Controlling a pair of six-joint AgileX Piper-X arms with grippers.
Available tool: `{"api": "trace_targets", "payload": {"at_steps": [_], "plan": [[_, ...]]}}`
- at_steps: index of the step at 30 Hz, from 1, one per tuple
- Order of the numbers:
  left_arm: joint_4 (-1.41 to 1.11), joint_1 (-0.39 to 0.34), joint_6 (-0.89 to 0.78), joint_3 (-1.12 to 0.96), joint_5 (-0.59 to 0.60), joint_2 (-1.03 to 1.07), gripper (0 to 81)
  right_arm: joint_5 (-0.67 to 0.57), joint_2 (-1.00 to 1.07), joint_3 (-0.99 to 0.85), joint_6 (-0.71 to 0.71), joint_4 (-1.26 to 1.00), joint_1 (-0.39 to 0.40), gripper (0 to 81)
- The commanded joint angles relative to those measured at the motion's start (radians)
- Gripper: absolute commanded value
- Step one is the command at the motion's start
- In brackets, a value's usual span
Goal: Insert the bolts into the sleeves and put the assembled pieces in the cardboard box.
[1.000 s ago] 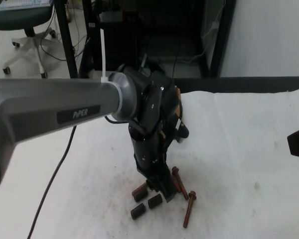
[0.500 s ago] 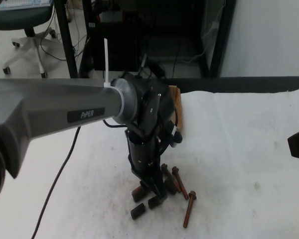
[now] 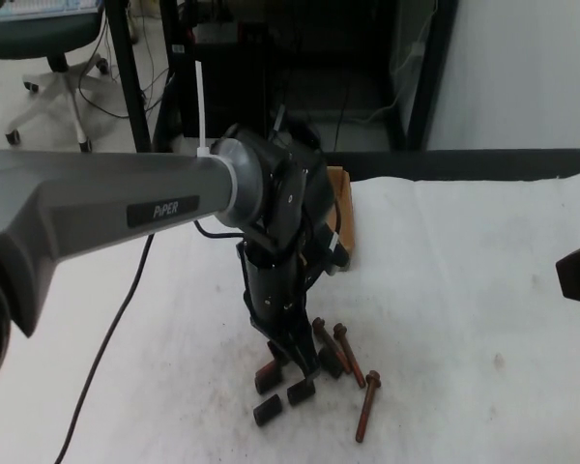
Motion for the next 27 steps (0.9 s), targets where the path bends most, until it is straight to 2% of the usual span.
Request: {"api": "trace_targets", "payload": {"at_steps": [1,8,11,19,21,24,27], "plan": [[-0.006,0.004,-0.013,-0.008,0.020,0.011,42.8,0.006,-0.006,-0.001,-0.007,-0.012,-0.003,0.8],[-0.024,0.004,-0.013,-0.008,0.044,0.033,42.6,0.006,-0.006,-0.001,-0.007,-0.012,-0.003,0.8],[-0.040,0.004,-0.026,-0.008,0.048,0.038,40.1,0.006,-0.006,-0.001,-0.023,-0.012,-0.003,0.8],[-0.052,0.004,-0.027,-0.008,0.060,0.038,24.8,0.008,-0.006,-0.001,-0.031,-0.012,-0.003,0.8],[-0.052,0.004,-0.027,-0.008,0.060,0.038,17.2,0.008,-0.006,-0.001,-0.031,-0.012,-0.003,0.8],[-0.048,0.004,-0.027,-0.008,0.060,0.038,0.9,0.008,-0.006,-0.001,-0.031,-0.012,-0.003,0.8],[-0.048,0.004,-0.032,-0.008,0.060,0.038,0.0,0.030,-0.006,-0.001,-0.031,-0.012,-0.003,0.8]]}}
